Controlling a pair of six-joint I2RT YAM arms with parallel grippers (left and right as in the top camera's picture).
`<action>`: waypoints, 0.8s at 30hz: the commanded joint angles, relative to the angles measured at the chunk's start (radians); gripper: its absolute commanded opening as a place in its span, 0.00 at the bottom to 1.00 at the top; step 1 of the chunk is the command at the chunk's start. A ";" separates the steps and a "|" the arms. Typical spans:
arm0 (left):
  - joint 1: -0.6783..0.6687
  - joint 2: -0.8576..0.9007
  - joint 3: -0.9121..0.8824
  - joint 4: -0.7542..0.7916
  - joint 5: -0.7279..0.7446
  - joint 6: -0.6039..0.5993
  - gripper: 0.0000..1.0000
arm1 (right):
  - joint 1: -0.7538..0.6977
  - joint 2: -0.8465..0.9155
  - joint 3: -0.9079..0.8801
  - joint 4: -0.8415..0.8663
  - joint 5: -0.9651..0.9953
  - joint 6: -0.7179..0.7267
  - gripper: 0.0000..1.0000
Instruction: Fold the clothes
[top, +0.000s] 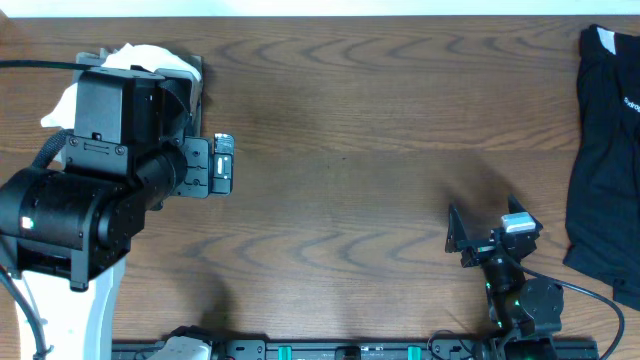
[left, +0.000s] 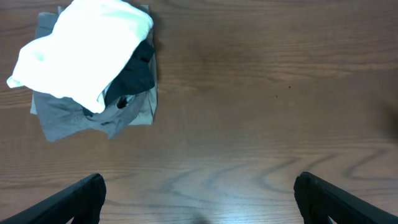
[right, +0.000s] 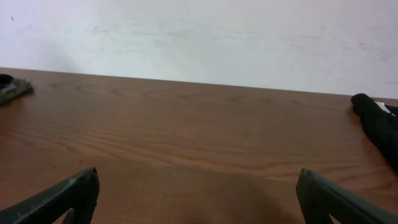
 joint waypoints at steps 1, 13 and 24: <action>-0.004 0.000 0.009 0.003 -0.026 0.004 0.98 | -0.012 -0.006 -0.005 -0.001 -0.005 0.014 0.99; 0.088 -0.277 -0.377 0.579 -0.032 0.011 0.98 | -0.012 -0.006 -0.005 -0.001 -0.005 0.014 0.99; 0.192 -0.705 -0.852 0.820 -0.030 0.011 0.98 | -0.012 -0.006 -0.005 -0.001 -0.005 0.014 0.99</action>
